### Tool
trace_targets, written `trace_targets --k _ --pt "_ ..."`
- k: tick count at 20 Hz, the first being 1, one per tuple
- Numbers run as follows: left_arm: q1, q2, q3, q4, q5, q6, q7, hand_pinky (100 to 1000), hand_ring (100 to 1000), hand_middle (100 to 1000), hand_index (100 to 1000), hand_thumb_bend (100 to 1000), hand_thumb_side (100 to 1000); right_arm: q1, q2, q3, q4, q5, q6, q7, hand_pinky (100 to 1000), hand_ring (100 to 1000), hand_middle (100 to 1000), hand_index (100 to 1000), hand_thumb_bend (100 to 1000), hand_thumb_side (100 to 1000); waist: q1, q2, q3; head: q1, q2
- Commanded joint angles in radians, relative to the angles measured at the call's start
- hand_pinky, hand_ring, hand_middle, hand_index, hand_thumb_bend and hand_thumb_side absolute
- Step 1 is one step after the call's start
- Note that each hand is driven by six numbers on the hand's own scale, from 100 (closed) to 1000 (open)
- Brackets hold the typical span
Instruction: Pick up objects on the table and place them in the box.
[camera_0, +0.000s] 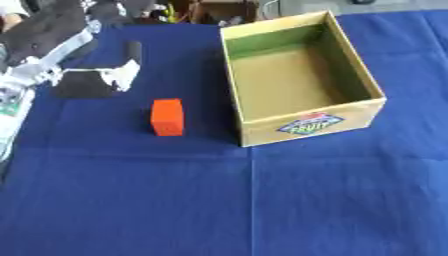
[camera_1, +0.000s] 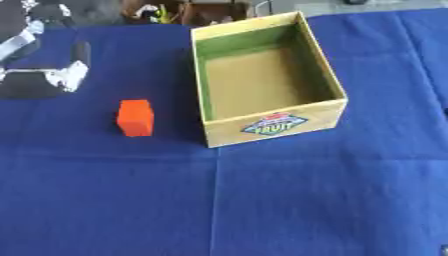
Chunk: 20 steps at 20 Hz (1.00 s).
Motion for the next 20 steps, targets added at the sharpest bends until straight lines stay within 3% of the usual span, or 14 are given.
trace_targets --k 1,8,11,12,15,18,19,20 --pt "-0.044 0.057 -0.021 0.046 -0.002 -0.023 -0.116 697 842 865 1000 100 676 0.000 -0.018 0.005 -0.015 -0.003 -0.004 0.006 815 954 661 959 100 969 -0.004 -0.026 -0.002 0.007 0.017" --pt "-0.097 0.060 -0.050 0.141 0.023 -0.052 -0.323 731 880 906 1000 100 872 0.004 -0.016 0.007 -0.015 0.001 -0.006 0.009 815 954 660 959 100 970 -0.006 -0.023 -0.005 0.024 0.016" --pt "-0.117 0.060 -0.054 0.166 0.029 -0.074 -0.396 732 882 909 1000 100 879 0.005 -0.015 0.008 -0.015 0.003 -0.005 0.011 815 954 660 959 100 970 -0.006 -0.023 -0.004 0.021 0.014" --pt "-0.120 0.062 -0.057 0.171 0.030 -0.078 -0.406 741 894 928 1000 305 1000 0.006 -0.015 0.008 -0.015 0.004 -0.004 0.011 816 955 660 958 100 969 -0.006 -0.022 -0.004 0.021 0.013" --pt "-0.154 0.081 -0.121 0.252 -0.006 -0.120 -0.421 752 903 947 1000 416 1000 0.008 -0.015 0.011 -0.015 0.007 -0.003 0.015 816 955 659 958 100 969 -0.004 -0.021 -0.009 0.021 0.009" --pt "-0.171 0.078 -0.134 0.301 -0.028 -0.153 -0.422 752 903 947 1000 416 1000 0.009 -0.014 0.011 -0.015 0.009 -0.003 0.016 816 955 659 958 100 969 -0.004 -0.022 -0.009 0.021 0.008" --pt "-0.176 0.079 -0.135 0.309 -0.033 -0.158 -0.422 771 902 960 1000 639 1000 0.010 -0.014 0.011 -0.015 0.010 -0.002 0.017 816 956 658 954 100 970 -0.003 -0.022 -0.009 0.019 0.008" --pt "-0.186 0.085 -0.139 0.320 -0.042 -0.154 -0.422 773 904 965 1000 740 1000 0.011 -0.014 0.013 -0.015 0.011 0.000 0.019 816 955 657 953 100 969 -0.002 -0.022 -0.009 0.017 0.007"
